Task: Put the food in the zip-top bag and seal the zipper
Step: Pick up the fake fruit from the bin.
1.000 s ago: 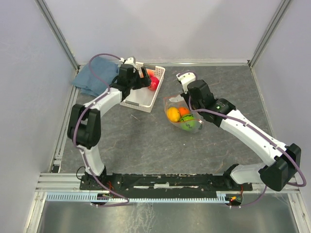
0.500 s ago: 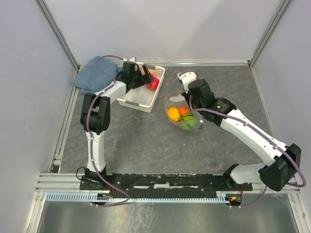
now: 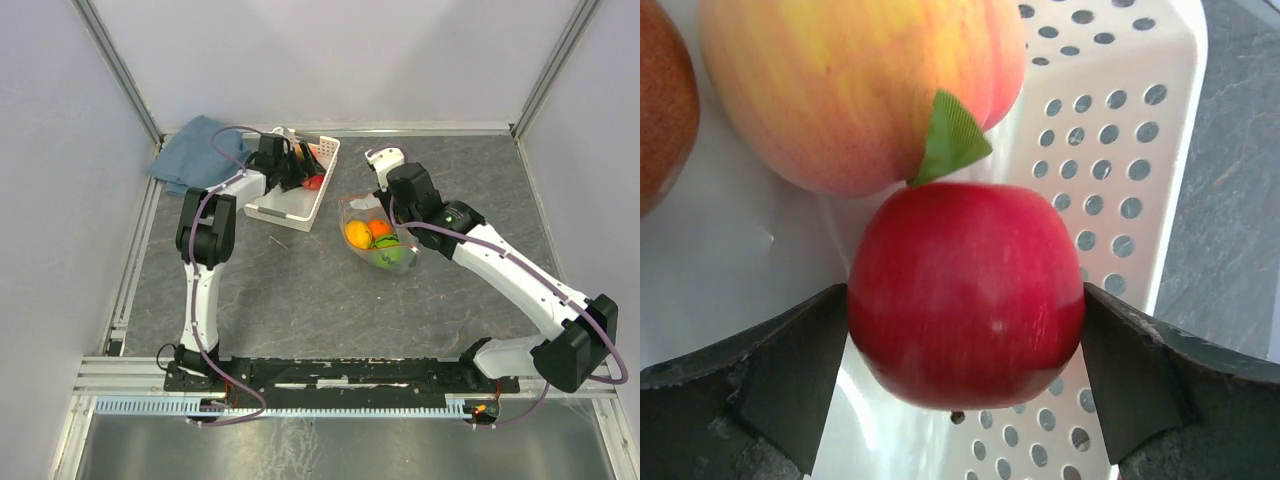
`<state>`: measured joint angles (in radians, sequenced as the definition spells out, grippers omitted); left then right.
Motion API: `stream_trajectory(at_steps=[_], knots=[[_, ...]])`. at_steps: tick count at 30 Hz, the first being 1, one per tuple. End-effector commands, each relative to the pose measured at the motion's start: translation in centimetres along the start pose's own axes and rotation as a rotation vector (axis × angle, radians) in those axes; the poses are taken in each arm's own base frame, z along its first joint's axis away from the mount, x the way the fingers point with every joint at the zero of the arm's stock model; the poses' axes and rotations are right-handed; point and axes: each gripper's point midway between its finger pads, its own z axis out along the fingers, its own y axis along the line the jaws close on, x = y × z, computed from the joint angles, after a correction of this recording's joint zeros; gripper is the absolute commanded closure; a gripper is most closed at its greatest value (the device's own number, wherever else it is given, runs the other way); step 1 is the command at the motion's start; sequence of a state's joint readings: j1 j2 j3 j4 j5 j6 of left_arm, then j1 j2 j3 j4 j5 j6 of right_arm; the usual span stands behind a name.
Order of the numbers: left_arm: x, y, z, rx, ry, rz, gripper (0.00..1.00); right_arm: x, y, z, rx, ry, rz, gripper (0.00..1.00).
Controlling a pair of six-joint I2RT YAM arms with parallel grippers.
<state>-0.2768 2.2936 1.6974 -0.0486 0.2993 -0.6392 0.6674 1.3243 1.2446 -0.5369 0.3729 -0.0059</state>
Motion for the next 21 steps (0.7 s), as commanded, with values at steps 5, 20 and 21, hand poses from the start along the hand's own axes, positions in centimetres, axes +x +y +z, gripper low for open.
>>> stream_trajectory(at_steps=[5,20,21], knots=[[-1.5,-1.0,-0.3,0.03,-0.037,0.001,0.08,-0.7,-0.1,0.3,0.002,-0.028,0.014,0.99],[-2.6,-2.3,-8.4,-0.026,-0.16,0.103,0.31,-1.1,0.5,0.1,-0.034,-0.04,0.032,0.99],[-2.8,-2.8,-9.4,-0.022,-0.174,0.11,0.31,-1.1,0.5,0.0,-0.037,-0.041,0.033,0.99]])
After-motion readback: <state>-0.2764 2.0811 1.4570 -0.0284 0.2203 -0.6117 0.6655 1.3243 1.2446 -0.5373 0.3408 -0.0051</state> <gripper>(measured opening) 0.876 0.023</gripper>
